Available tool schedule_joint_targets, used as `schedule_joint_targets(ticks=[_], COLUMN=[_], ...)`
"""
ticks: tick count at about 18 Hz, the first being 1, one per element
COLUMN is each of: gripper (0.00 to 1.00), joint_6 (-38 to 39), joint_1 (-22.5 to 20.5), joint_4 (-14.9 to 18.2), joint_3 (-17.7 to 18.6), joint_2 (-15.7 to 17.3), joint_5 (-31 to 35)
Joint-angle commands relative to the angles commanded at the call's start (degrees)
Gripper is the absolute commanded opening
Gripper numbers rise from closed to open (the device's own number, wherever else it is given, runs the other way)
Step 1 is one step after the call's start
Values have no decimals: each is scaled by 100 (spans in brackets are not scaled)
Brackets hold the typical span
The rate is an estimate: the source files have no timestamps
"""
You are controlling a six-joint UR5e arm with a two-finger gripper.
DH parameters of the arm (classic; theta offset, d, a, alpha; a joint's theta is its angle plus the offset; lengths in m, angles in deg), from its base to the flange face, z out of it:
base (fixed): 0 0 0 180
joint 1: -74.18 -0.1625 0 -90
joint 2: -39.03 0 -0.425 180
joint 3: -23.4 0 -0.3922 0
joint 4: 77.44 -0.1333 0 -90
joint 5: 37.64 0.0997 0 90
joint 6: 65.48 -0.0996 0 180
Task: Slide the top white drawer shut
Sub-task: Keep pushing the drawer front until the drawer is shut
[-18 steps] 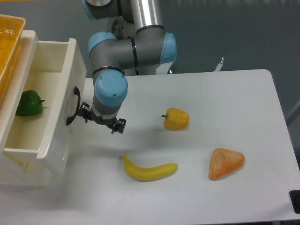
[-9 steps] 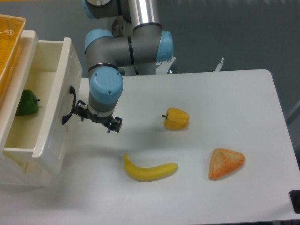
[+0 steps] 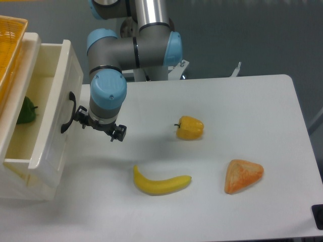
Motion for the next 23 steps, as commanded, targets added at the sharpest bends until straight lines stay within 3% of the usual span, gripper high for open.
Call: schedule_joint_targets(ticks=[23], gripper=[100], joint_6=[299], joint_1=[396], joint_4=[0], joint_3=[-9], joint_2=[79], joint_5=[26])
